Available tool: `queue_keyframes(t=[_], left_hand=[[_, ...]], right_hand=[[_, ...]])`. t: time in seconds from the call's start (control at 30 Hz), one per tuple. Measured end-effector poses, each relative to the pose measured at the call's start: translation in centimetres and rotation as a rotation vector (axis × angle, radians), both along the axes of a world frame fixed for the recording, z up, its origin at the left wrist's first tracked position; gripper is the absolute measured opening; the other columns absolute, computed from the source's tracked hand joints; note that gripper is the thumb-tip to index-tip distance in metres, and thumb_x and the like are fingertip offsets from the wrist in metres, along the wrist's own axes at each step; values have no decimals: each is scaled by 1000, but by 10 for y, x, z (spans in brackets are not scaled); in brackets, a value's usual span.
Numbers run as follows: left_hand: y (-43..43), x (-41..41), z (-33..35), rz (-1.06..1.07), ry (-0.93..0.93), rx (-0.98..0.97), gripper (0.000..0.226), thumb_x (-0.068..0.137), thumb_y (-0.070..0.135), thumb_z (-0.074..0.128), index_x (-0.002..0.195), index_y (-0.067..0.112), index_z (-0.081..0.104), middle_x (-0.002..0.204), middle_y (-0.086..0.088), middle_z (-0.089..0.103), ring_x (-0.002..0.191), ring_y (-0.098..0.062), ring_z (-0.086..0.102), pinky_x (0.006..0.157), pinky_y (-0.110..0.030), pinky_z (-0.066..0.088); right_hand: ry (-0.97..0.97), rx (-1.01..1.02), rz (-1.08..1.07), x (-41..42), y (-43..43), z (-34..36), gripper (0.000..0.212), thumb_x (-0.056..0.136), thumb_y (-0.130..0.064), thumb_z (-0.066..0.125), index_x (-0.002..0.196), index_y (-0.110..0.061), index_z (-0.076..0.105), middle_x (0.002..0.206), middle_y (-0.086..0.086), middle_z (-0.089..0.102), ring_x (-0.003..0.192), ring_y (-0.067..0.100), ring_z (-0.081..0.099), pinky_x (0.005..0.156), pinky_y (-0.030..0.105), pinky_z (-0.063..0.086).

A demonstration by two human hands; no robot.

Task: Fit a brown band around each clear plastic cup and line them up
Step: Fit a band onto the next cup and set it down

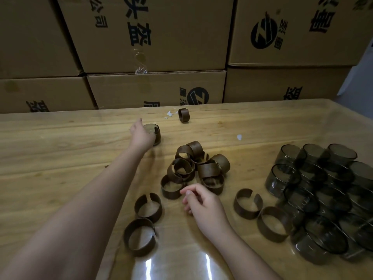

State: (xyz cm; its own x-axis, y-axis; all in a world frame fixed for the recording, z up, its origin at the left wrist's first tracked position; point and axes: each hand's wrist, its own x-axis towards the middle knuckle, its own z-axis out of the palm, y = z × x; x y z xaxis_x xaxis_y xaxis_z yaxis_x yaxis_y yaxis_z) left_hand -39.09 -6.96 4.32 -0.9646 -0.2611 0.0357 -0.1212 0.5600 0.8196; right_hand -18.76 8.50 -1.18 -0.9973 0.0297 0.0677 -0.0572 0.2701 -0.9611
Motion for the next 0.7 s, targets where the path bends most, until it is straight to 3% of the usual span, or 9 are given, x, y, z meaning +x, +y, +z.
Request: queue_keyframes(t=[0.07, 0.13, 0.2, 0.27, 0.3, 0.37, 0.43, 0.53, 0.7], left_hand=[[15, 29, 18, 10, 56, 113, 62, 94, 1, 50, 149, 18, 27, 154, -8, 27, 113, -19, 52, 78, -24, 49], [32, 64, 31, -53, 56, 410, 44, 98, 10, 46, 141, 16, 38, 139, -8, 48, 101, -14, 60, 78, -23, 50], [50, 106, 36, -156, -13, 769, 24, 101, 21, 44, 124, 15, 51, 107, -5, 70, 83, -11, 68, 66, -22, 54], [65, 142, 28, -218, -46, 942, 17, 101, 24, 43, 105, 14, 57, 74, 1, 73, 58, -6, 64, 48, -16, 47], [71, 157, 22, -231, -45, 961, 19, 101, 24, 43, 98, 14, 58, 65, 3, 69, 49, -5, 58, 42, -15, 41], [78, 179, 5, -255, -4, 888, 24, 101, 23, 44, 89, 14, 62, 58, 4, 64, 43, -4, 50, 39, -15, 36], [78, 194, -10, -257, 101, 775, 25, 100, 21, 46, 84, 15, 64, 56, 6, 60, 44, -3, 48, 43, -16, 38], [71, 204, -24, -239, 268, 678, 23, 99, 16, 47, 82, 13, 63, 54, 6, 55, 47, -2, 48, 49, -14, 40], [66, 211, -40, -249, 213, 632, 25, 99, 12, 47, 80, 8, 62, 53, 4, 54, 45, -4, 49, 45, -17, 42]], right_hand=[[-7, -12, -5, 1, 0, 1, 22, 98, -21, 51, 87, -37, 62, 74, -21, 64, 71, -5, 61, 60, 8, 46], [-8, -6, -10, 2, -1, 3, 21, 98, -23, 51, 87, -38, 62, 72, -16, 64, 71, -4, 61, 60, 10, 47], [-11, 5, -21, 3, -1, 4, 21, 98, -24, 50, 86, -36, 62, 71, -12, 64, 69, -1, 61, 60, 14, 47], [-7, -27, -37, 3, -1, 4, 23, 98, -22, 49, 84, -34, 63, 71, -5, 66, 65, 5, 61, 65, 27, 50], [-8, -46, -43, 4, 0, 5, 26, 98, -20, 49, 83, -36, 62, 74, -3, 67, 66, 7, 62, 67, 31, 52], [-15, -62, -46, 5, 1, 6, 31, 98, -18, 49, 87, -45, 61, 80, -6, 68, 73, 5, 64, 67, 27, 53], [-24, -42, -29, 8, 1, 5, 30, 97, -17, 50, 93, -45, 60, 84, -11, 67, 79, -1, 62, 64, 16, 50], [12, 23, -4, 9, 2, 6, 30, 96, -15, 51, 85, -41, 59, 86, -11, 67, 79, -1, 62, 64, 14, 50], [107, -6, -100, 9, 12, 16, 23, 97, -13, 51, 91, -30, 65, 87, -7, 67, 82, 9, 64, 68, 21, 52]])
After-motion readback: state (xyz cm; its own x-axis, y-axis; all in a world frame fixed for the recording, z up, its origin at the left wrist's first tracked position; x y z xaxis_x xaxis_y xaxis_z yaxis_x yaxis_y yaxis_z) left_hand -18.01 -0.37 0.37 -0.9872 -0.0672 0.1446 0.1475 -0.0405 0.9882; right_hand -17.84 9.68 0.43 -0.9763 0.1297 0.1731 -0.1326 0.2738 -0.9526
